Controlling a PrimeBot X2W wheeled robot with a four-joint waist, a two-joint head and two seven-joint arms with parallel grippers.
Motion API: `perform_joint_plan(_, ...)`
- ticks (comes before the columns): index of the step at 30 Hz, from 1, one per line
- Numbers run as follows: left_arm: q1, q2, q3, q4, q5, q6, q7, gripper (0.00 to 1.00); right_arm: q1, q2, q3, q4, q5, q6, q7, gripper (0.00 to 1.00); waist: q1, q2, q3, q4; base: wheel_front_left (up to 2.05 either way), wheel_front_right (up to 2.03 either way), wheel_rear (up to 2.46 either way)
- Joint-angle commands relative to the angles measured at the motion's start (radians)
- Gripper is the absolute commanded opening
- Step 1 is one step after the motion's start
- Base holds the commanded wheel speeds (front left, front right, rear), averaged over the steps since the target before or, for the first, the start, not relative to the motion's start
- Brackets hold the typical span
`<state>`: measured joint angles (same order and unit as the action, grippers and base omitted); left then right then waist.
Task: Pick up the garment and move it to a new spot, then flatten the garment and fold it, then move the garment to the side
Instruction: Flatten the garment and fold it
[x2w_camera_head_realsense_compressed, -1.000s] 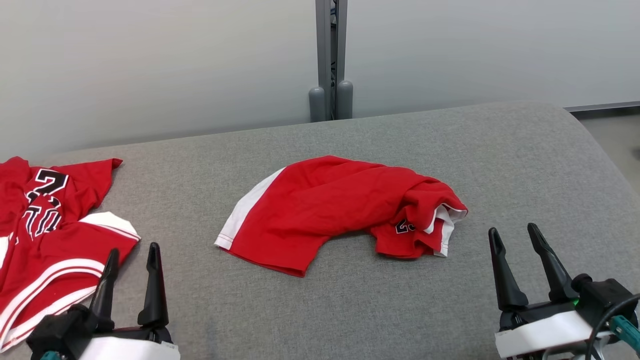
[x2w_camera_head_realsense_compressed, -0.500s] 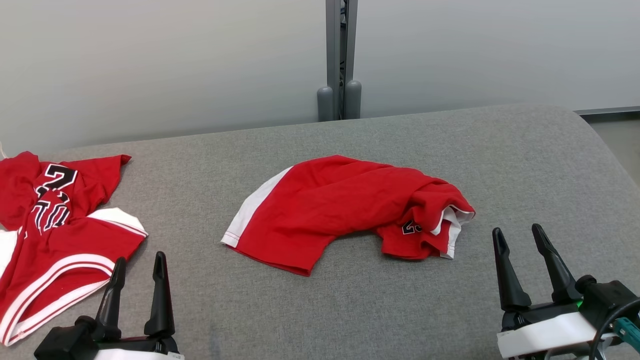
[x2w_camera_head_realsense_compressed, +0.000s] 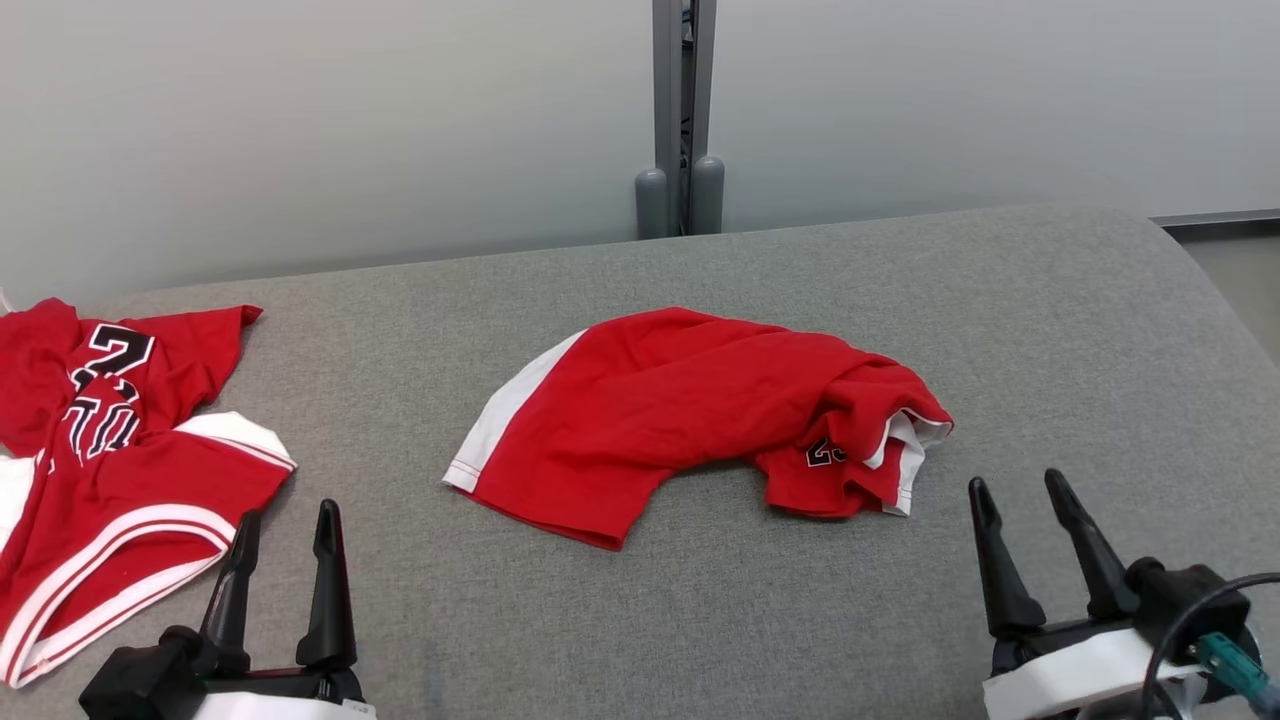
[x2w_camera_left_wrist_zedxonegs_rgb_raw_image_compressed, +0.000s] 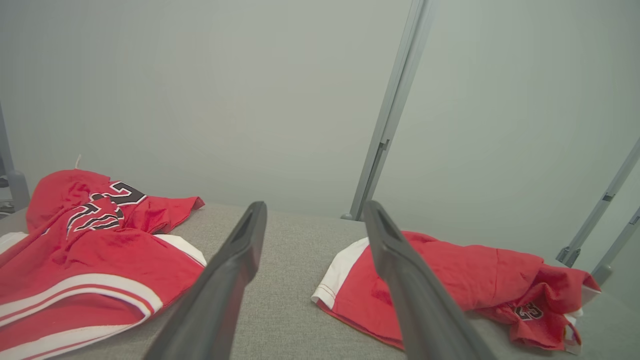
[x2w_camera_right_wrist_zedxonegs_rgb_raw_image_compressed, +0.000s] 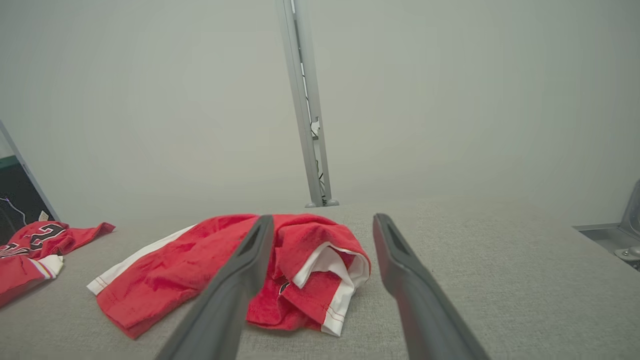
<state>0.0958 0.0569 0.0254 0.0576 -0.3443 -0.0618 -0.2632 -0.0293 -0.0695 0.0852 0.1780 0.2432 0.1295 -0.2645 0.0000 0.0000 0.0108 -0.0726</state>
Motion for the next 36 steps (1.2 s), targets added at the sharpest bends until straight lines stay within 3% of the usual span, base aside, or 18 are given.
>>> perform_joint_plan(1,-0.015,0.003,0.003,0.003,0.006,-0.006,-0.002,1.0,-0.012,-0.014,0.011,0.04,0.008,0.002,0.0,1.0,0.0,0.0,0.0,0.006,0.0,0.0,0.0)
perform_joint_plan(15,-0.044,-0.002,-0.01,0.018,0.015,-0.019,-0.002,1.0,-0.203,-0.024,0.057,0.348,0.035,0.002,0.212,1.0,0.0,0.0,0.033,0.101,0.0,0.0,0.0)
perform_joint_plan(24,-0.068,-0.004,-0.01,0.031,0.011,-0.028,-0.002,1.0,-0.3,-0.026,0.011,0.497,-0.1,0.002,0.308,1.0,0.0,0.0,0.058,0.16,0.0,0.0,0.0)
perform_joint_plan(34,-0.08,-0.005,-0.003,0.044,0.012,-0.035,-0.002,1.0,-0.338,-0.007,-0.076,0.544,-0.216,0.002,0.295,1.0,0.0,0.0,0.066,0.184,0.0,0.0,0.0)
perform_joint_plan(35,-0.081,-0.005,-0.002,0.045,0.012,-0.036,-0.002,1.0,-0.34,-0.004,-0.084,0.546,-0.224,0.002,0.293,0.53,0.0,0.0,0.066,0.185,0.0,0.0,0.0)
perform_joint_plan(36,-0.083,-0.005,-0.001,0.046,0.012,-0.038,-0.002,1.0,-0.343,-0.002,-0.093,0.545,-0.231,0.002,0.284,0.39,0.0,0.0,0.068,0.186,0.0,0.0,0.0)
